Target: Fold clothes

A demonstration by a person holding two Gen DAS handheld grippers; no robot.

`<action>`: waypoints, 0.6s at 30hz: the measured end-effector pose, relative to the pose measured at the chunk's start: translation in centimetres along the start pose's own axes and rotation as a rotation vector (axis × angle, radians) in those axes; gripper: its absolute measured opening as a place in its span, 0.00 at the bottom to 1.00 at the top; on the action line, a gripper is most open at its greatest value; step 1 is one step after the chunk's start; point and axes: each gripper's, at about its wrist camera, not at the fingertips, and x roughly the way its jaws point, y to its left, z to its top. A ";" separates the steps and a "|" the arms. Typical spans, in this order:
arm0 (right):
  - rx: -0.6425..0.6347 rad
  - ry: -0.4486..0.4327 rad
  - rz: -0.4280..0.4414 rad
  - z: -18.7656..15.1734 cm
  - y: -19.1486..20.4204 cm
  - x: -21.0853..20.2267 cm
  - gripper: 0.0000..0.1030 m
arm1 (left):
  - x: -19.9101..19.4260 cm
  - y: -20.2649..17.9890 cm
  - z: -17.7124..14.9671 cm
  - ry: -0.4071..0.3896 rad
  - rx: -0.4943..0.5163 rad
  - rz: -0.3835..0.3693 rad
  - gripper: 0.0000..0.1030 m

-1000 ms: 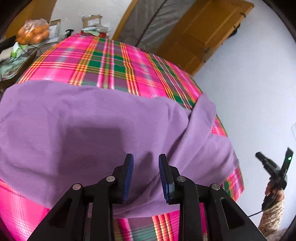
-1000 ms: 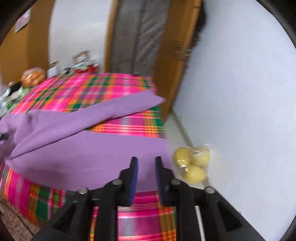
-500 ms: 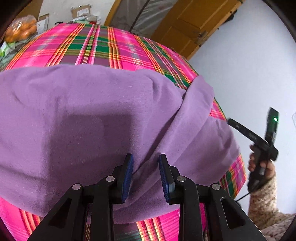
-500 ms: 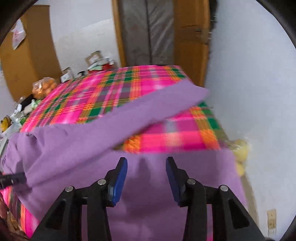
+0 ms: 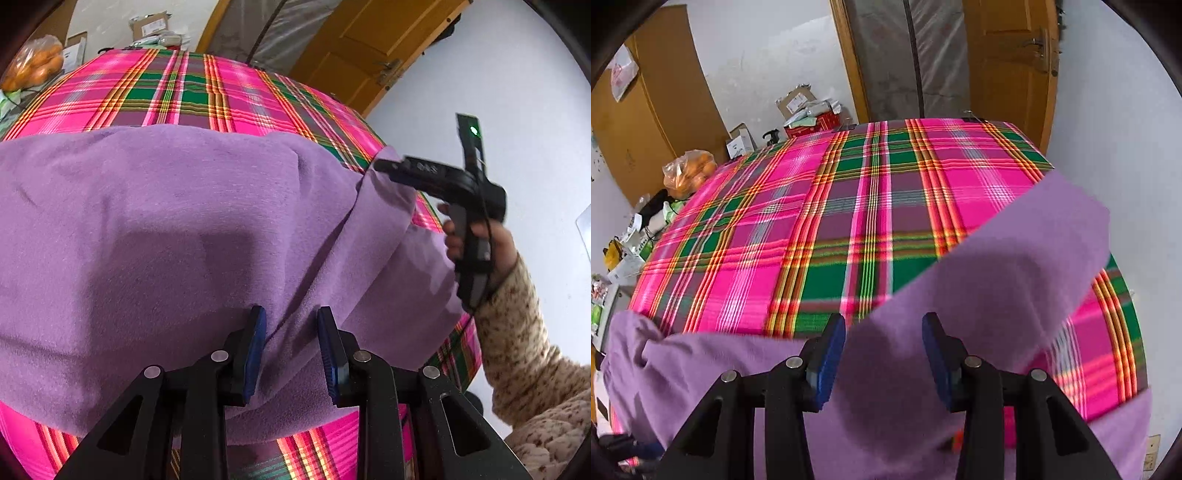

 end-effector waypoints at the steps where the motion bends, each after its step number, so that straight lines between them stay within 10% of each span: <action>1: 0.008 0.012 -0.012 0.4 0.0 0.6 0.43 | -0.1 0.0 -0.1 0.001 0.003 -0.004 0.29; 6: 0.069 0.060 -0.034 1.3 -0.5 2.6 0.42 | 0.1 0.1 0.2 0.002 0.001 -0.014 0.29; 12: 0.078 0.039 -0.085 1.1 -1.4 2.4 0.05 | 0.2 -0.3 0.1 0.000 0.013 -0.001 0.29; 18: 0.087 -0.012 -0.078 0.4 -2.3 0.2 0.03 | 0.4 -0.7 0.2 -0.003 0.026 0.019 0.29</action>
